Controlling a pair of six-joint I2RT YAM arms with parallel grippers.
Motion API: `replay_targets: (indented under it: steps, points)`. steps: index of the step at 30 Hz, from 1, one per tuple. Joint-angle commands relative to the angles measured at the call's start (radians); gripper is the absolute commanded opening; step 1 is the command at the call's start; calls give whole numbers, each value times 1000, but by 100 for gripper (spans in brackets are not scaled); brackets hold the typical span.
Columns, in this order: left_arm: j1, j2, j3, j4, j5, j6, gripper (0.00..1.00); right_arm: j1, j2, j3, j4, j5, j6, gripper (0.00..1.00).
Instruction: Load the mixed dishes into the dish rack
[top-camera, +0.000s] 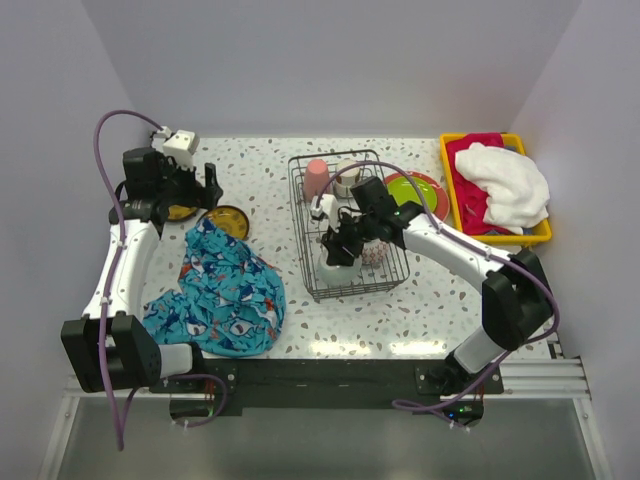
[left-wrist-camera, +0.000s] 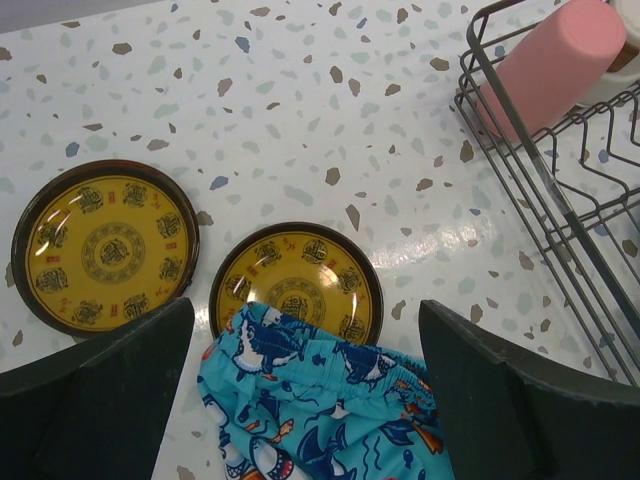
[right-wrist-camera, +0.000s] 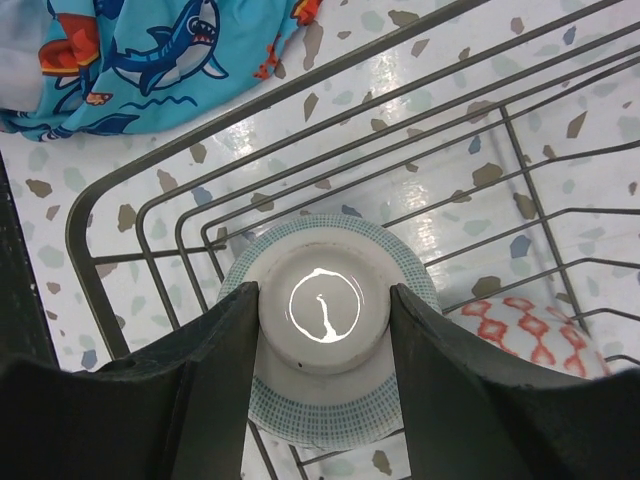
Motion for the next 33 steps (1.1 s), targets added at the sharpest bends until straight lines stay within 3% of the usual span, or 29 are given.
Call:
replay_targets:
  steps: [1, 6, 8, 9, 13, 16, 20, 28, 33]
  points:
    - [9, -21, -4, 21, 13, -12, 100, 0, -8, -29, 175, -48, 117, 29]
    - [9, -31, -13, 13, 11, -12, 100, 2, 15, -62, 243, -52, 186, 32]
    - [9, -36, -20, 12, 10, -10, 100, 0, 14, -81, 246, -36, 190, 40]
    - [9, -36, -26, 13, 10, -12, 100, 2, 11, -87, 241, -26, 188, 52]
    - [12, -36, -32, 26, 28, -16, 100, 2, -23, -107, 211, 30, 188, 69]
    - [10, -25, -27, 36, 66, -24, 100, 2, -81, -98, 162, 53, 183, 73]
    - [-3, 8, -9, 46, 132, -50, 100, -1, -162, -63, 106, 101, 194, 74]
    - [-259, 77, 13, -2, 90, 25, 98, -86, -192, 29, 47, 544, 314, 68]
    - [-301, 114, -9, 21, 122, -26, 85, -223, -141, 28, 2, 583, 375, 60]
